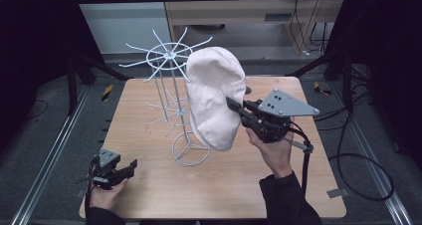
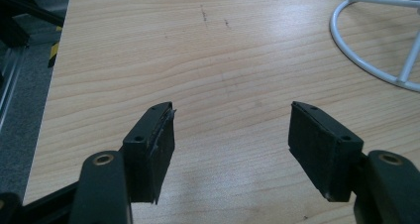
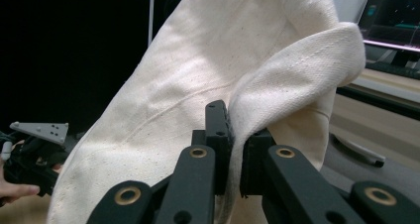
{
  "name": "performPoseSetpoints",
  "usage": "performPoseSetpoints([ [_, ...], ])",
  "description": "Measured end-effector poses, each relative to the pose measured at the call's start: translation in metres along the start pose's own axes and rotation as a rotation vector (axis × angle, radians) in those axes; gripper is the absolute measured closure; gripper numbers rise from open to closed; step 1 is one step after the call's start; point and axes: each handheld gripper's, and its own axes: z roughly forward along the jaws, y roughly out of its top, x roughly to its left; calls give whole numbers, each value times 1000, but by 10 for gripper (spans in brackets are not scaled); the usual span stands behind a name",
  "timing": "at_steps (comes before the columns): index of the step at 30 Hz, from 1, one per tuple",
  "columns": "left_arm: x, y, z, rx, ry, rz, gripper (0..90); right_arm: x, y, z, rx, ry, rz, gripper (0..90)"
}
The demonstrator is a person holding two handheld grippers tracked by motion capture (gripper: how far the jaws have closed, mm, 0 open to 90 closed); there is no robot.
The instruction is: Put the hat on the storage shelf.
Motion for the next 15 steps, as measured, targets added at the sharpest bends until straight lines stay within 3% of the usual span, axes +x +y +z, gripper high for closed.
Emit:
performPoseSetpoints([
  [10,0,0,0,-3,0,-2,346,-1,-19,9,46,9,32,787],
  [15,0,0,0,-2,-1,-2,346,-2,-26,12,62,16,57,704],
])
